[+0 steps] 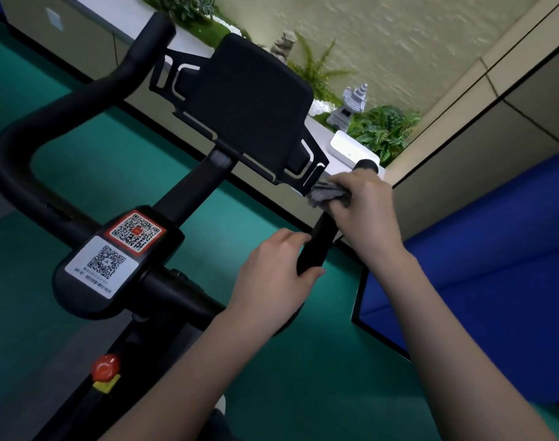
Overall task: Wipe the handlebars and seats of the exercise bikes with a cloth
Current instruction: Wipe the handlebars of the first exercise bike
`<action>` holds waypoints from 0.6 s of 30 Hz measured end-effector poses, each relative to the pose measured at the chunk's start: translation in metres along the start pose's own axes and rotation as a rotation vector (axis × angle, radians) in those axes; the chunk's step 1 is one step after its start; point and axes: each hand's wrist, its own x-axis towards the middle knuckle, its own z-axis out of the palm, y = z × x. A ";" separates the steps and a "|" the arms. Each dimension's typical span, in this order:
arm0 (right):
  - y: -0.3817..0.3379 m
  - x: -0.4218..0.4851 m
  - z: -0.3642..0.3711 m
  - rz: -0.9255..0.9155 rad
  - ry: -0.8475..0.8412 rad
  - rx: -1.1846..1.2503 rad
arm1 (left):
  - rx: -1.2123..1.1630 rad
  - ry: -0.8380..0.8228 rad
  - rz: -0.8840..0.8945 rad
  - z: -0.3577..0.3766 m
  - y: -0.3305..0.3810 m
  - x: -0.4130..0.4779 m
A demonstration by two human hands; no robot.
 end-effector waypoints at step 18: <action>0.023 -0.010 0.020 0.035 0.382 0.249 | -0.131 -0.046 -0.020 0.008 0.009 0.054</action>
